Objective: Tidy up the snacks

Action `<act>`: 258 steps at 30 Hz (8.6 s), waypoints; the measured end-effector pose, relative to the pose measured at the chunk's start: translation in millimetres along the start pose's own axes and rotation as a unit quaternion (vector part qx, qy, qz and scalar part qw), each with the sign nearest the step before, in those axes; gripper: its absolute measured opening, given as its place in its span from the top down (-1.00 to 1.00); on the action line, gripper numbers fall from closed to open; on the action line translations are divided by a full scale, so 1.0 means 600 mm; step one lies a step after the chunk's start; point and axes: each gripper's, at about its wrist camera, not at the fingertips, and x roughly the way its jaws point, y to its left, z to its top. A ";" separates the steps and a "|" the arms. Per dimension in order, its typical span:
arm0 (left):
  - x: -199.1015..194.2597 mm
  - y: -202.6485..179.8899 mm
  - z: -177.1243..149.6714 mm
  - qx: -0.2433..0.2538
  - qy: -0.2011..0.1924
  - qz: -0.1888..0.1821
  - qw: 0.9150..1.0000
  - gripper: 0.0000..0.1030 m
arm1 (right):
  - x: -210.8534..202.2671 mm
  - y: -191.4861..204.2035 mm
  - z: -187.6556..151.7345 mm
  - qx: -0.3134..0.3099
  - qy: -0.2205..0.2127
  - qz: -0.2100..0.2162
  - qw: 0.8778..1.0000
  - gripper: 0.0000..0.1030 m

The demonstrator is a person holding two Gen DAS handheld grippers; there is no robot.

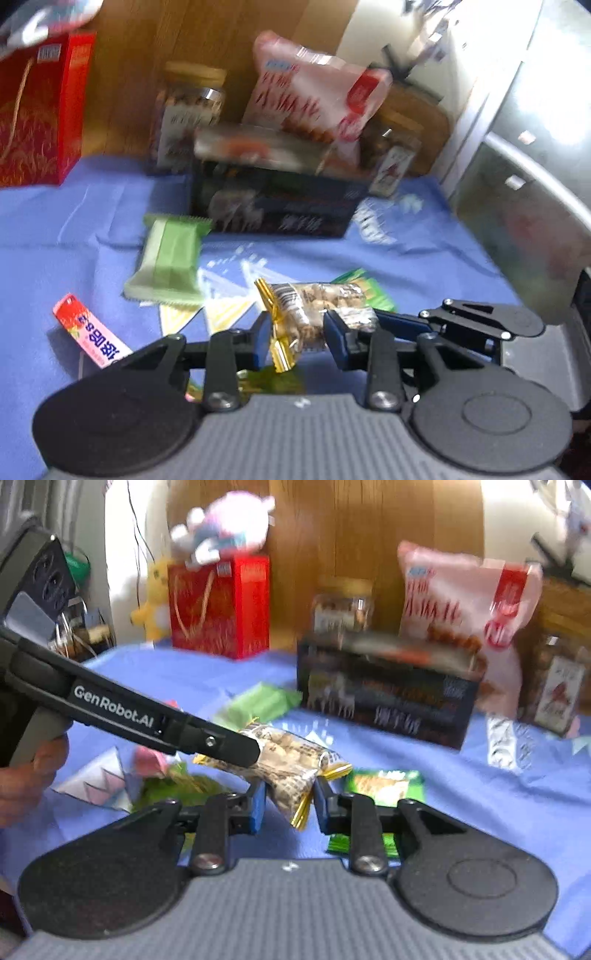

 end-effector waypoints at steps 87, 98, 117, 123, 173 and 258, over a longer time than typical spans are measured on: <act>0.094 0.008 0.019 -0.030 0.006 0.026 0.999 -0.04 | 0.003 -0.024 -0.035 -0.005 0.011 -0.015 1.000 -0.11; 0.118 -0.019 -0.009 -0.003 0.072 -0.026 0.997 0.08 | -0.030 -0.033 -0.058 -0.026 0.012 -0.071 0.997 -0.35; 0.096 -0.059 -0.040 0.018 0.087 -0.042 0.995 0.20 | -0.043 -0.009 -0.095 0.000 0.035 -0.044 0.998 -0.04; 0.079 -0.077 -0.047 0.023 0.088 -0.054 0.994 0.27 | -0.062 -0.018 -0.098 0.008 0.028 -0.044 0.999 0.17; 0.229 -0.037 0.235 0.042 -0.050 0.011 0.998 0.26 | 0.129 -0.166 0.112 -0.009 -0.092 -0.152 0.984 0.56; -0.137 0.210 -0.143 -0.129 -0.124 0.137 0.974 -0.04 | 0.136 0.163 0.016 -0.040 0.029 0.049 0.998 0.46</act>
